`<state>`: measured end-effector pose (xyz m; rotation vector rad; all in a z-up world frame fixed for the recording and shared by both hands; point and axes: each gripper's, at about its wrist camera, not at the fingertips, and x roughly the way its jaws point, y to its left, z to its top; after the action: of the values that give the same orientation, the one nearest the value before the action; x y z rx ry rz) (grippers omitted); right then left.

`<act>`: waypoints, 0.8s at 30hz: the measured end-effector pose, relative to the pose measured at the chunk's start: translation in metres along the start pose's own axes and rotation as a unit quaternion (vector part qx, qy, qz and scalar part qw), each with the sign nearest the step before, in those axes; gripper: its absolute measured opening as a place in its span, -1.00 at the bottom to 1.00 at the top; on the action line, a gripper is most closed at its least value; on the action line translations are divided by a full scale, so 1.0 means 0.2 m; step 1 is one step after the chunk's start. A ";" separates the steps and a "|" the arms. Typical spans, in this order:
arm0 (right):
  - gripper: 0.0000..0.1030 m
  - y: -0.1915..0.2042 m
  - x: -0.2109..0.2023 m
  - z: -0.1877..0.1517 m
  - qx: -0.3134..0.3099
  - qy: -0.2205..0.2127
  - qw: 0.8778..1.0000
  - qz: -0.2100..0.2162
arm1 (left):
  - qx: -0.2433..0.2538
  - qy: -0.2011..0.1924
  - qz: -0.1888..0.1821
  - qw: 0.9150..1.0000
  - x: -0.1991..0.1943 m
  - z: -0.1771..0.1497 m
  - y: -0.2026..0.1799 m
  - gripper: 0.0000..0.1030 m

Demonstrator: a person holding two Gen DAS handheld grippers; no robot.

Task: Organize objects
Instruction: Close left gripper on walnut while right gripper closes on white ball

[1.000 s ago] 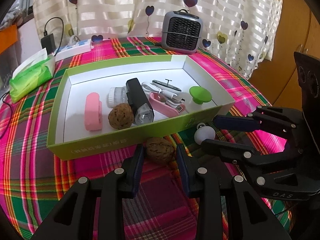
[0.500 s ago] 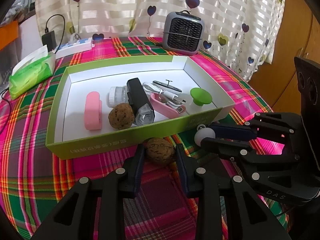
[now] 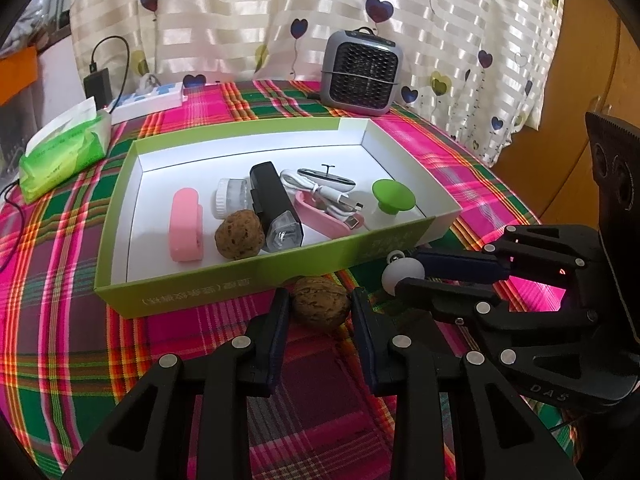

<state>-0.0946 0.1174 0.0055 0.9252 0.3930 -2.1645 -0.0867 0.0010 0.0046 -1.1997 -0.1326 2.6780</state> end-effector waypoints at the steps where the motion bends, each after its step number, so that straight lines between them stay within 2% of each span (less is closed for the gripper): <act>1: -0.62 0.00 0.00 0.00 -0.001 0.000 1.000 0.001 | 0.001 0.000 0.000 1.000 0.00 0.00 0.00 -0.44; 24: -0.62 0.02 -0.04 -0.01 0.003 -0.021 1.000 0.018 | 0.009 -0.016 0.009 1.000 -0.05 0.00 -0.02 -0.44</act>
<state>-0.0859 0.1197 0.0097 0.8830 0.3477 -2.1497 -0.0790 0.0026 0.0124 -1.1591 -0.1021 2.7091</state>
